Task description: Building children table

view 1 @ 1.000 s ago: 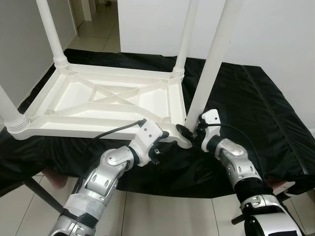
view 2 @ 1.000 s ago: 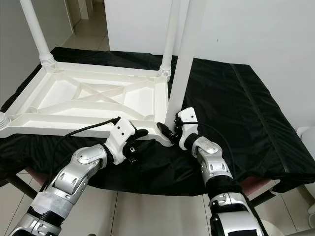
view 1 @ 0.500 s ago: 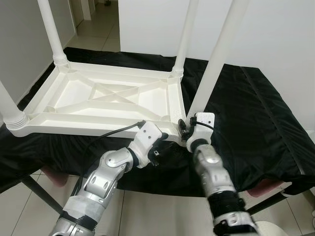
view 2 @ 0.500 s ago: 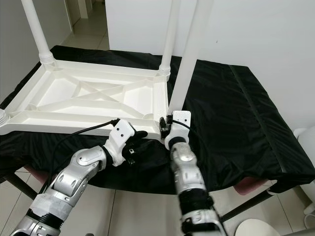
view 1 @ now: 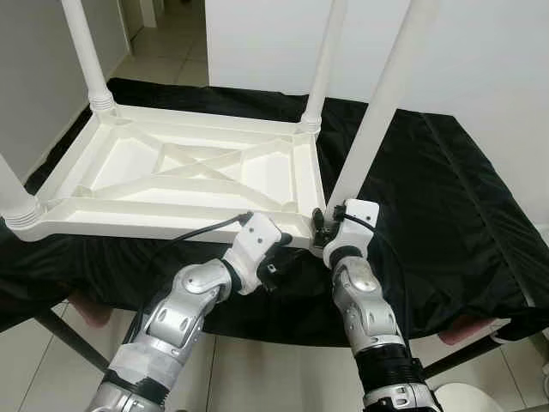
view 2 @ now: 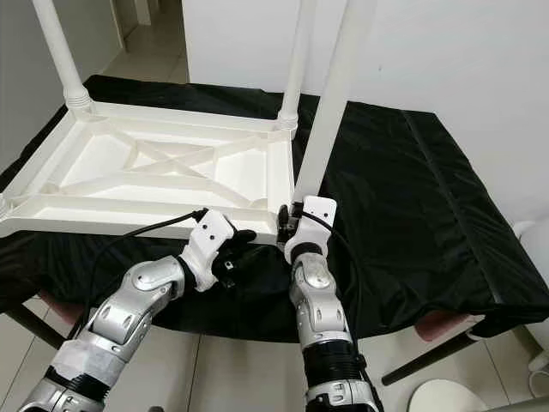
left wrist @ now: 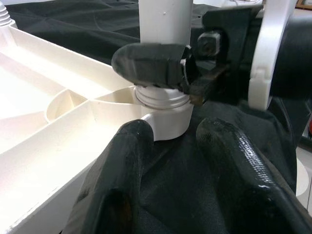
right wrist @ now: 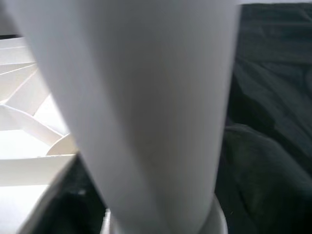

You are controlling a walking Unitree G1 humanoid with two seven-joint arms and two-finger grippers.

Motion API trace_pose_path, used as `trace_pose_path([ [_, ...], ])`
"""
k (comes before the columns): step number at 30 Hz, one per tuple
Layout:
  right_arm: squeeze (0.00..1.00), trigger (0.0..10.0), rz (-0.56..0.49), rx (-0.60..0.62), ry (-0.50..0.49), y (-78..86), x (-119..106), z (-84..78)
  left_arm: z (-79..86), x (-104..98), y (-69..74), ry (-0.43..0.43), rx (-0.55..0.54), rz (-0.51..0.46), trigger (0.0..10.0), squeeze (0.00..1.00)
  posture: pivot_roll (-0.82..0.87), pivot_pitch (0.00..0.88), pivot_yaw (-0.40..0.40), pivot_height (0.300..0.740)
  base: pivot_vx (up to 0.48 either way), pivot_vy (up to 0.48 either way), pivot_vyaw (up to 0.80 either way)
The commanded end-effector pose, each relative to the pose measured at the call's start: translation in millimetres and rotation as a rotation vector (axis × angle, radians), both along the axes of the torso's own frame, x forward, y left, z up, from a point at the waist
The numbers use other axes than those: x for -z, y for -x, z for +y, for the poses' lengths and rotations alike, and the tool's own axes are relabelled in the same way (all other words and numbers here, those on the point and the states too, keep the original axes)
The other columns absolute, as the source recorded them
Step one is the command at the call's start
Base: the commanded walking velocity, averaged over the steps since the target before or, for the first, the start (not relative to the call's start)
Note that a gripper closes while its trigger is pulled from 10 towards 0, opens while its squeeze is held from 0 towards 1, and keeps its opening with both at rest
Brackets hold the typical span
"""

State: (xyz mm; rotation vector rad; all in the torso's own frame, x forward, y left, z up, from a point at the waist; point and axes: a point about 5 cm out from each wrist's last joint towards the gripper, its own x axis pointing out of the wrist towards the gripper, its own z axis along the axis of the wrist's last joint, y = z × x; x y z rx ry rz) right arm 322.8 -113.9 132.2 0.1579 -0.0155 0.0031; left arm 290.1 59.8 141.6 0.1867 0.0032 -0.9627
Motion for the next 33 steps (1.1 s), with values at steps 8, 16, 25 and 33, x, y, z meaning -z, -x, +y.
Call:
trace_pose_path([
  [8,0.00,10.0,-0.028,-0.175,0.130,1.8,2,-27.9,-1.0,1,0.5,-0.003,-0.001,0.005,10.0,0.00,0.02,0.038,-0.070,0.740,0.000,0.000,0.00],
  [16,0.00,10.0,-0.147,-0.263,0.157,-1.5,-16,-33.7,1.7,-5,-1.9,0.019,-0.018,-0.014,10.0,0.00,0.03,0.033,-0.069,0.740,0.000,0.000,0.00],
  [25,0.00,10.0,-0.366,-0.351,0.068,22.6,-34,-18.5,4.1,-16,-1.2,0.132,-0.004,0.024,10.0,0.00,0.04,0.037,-0.061,0.740,0.000,0.000,0.00],
  [33,0.00,10.0,-0.367,-0.298,0.068,57.2,-23,-9.9,10.2,-15,0.9,0.124,-0.007,0.011,10.0,0.00,0.03,0.052,-0.056,0.740,0.000,0.000,0.00],
])
